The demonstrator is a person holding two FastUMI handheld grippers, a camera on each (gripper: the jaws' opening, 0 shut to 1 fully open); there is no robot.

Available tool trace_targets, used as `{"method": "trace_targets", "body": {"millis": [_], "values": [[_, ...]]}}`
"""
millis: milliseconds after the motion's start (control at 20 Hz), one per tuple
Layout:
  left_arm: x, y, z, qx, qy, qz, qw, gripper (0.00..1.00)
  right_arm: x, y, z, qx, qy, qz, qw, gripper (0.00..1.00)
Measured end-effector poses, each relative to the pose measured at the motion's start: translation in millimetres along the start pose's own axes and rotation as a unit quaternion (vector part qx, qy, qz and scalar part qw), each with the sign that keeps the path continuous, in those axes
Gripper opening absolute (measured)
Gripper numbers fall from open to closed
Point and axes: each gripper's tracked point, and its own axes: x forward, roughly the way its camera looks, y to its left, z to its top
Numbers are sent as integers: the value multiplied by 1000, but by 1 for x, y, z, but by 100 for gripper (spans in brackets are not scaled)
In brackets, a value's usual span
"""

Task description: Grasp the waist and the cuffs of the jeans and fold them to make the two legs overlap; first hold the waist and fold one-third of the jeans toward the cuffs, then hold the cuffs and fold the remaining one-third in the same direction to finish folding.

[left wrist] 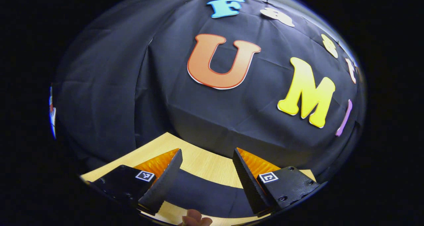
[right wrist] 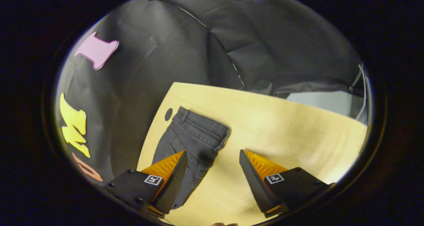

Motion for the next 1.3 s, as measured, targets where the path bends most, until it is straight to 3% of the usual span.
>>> {"method": "trace_targets", "body": {"millis": [100,150,250,300,350,400,500,600,700,800,850,950,1150,1300], "values": [[-16,-7,-3,26,3,-6,1000,98,4,9,-4,22,0,15,1000,97],[-23,-8,-3,40,0,-5,999,98,7,13,-3,23,-4,19,1000,92],[-40,-16,1,62,-13,-11,998,98,11,16,-2,23,-3,26,999,92],[-48,-20,5,71,-18,-15,997,98,17,26,-3,24,0,30,999,97],[-56,-23,6,78,-22,-17,997,98,22,33,-4,26,1,37,999,92],[-62,-26,7,80,-19,-19,996,98,26,38,-7,29,1,40,999,96],[-75,-27,0,74,-12,-20,997,98,33,39,-11,27,-5,33,999,94],[-87,-25,-9,66,-3,-18,998,98,39,24,-12,22,-16,-1,1000,67],[-93,-18,-18,54,11,-9,998,99,38,23,-13,33,-7,-1,999,36],[-92,-18,-19,41,17,-6,999,99,36,23,-9,39,-14,2,999,22],[-93,-17,-18,38,15,-4,999,99,40,23,-8,37,-17,-2,999,10],[-98,-15,-15,35,8,-3,999,98,37,22,-12,5,-18,-9,1000,2],[-99,-17,-15,44,8,-6,999,99,25,42,-5,-87,-56,-19,994,2],[-99,-18,-18,49,13,-9,999,99,2,81,-5,-221,-112,-11,969,1]]}}
